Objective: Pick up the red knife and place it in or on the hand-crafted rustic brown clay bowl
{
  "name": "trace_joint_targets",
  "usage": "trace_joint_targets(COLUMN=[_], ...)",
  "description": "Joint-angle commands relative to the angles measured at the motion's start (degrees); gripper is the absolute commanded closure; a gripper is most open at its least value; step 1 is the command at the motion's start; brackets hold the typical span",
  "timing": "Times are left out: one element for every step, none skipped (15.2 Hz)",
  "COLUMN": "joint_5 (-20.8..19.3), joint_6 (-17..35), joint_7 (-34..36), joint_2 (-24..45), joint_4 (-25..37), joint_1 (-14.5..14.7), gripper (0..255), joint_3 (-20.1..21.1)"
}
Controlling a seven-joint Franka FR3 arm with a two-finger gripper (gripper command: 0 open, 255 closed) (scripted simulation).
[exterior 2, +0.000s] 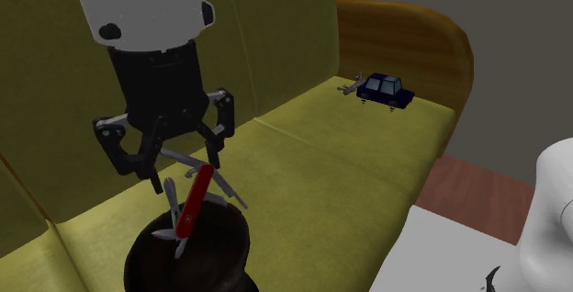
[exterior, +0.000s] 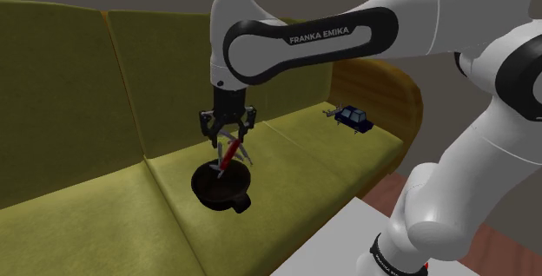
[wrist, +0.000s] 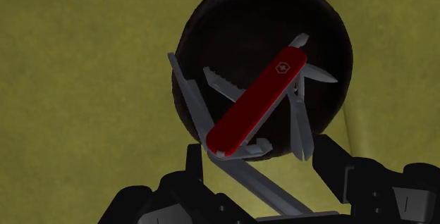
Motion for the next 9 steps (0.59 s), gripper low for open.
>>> trace_joint_targets(joint_5=[-0.05,-0.07,-0.09,-0.12,-0.14,-0.18,-0.21,-0.25,-0.29], joint_6=[1.04,1.80,2.57,3.33,4.10,4.87,5.64,6.41,7.18], joint_7=[0.58,0.60,0.61,0.63,0.65,0.67,0.70,0.73,0.76], joint_2=[0.46,0.61,0.75,0.91,1.08,1.26,1.45,1.66,1.88], joint_4=[-0.57,-1.19,-1.82,-2.43,-3.04,-3.63,-4.21,-4.77,-5.33], joint_1=[0.20,0.21,0.22,0.23,0.23,0.24,0.25,0.26,0.27], gripper=[255,255,255,255,255,255,255,255,255], joint_3=[0.33,0.36,0.38,0.41,0.44,0.48,0.51,0.54,0.57])
